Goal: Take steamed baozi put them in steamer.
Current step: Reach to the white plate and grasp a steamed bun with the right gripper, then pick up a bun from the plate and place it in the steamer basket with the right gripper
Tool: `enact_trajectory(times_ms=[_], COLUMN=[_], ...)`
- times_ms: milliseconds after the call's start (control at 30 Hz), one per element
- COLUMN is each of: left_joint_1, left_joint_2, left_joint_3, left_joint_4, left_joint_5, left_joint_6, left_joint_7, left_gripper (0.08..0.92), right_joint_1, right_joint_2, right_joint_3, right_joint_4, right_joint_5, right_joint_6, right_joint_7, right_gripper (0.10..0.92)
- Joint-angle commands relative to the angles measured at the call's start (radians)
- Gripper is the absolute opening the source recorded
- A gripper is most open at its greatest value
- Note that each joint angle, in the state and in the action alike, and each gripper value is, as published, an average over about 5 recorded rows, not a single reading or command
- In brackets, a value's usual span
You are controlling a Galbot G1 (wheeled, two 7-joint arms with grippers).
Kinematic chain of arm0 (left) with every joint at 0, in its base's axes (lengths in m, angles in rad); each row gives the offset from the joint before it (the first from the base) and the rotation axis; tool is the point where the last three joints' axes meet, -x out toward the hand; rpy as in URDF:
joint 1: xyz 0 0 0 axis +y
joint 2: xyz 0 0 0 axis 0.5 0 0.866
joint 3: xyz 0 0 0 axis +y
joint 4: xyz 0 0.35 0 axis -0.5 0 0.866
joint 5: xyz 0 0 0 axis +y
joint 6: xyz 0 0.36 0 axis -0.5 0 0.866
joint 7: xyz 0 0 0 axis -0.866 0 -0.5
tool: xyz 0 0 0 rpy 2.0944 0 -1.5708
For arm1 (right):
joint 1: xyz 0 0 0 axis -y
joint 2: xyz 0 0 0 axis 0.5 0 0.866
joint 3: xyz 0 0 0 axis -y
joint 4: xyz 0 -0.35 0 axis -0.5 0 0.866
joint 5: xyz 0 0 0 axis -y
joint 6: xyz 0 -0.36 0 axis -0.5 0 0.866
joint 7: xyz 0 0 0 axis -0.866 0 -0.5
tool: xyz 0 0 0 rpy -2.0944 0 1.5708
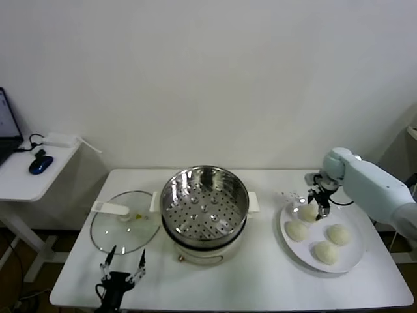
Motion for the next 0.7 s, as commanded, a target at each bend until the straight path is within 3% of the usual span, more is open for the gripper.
enact_trajectory(times_ms=[33, 433, 700], left_joint_1=[0.001, 0.01, 0.008], left_joint_2=[0.003, 0.007, 0.003], left_joint_3=[0.001, 0.0, 0.002], left_joint_4=[0.001, -0.003, -0.003], left_joint_5=[0.001, 0.004, 0.009], left_joint_6=[-0.005, -0.018, -0.021], left_joint_7=[-0.001, -0.004, -0.006], left_gripper=[0.823, 0.823, 0.823], right_joint_1=[0.001, 0.059, 0.442], right_joint_2=[0.006, -0.046, -0.094], right_joint_3=[0.005, -0.048, -0.375], right_joint_4=[-0.001, 0.097, 0.301], right_joint_5=[-0.007, 0.045, 0.291], right_joint_6=[0.004, 0.008, 0.054], right_joint_7=[0.006, 0.006, 0.006], right_gripper=[0.715, 0.673, 0.67])
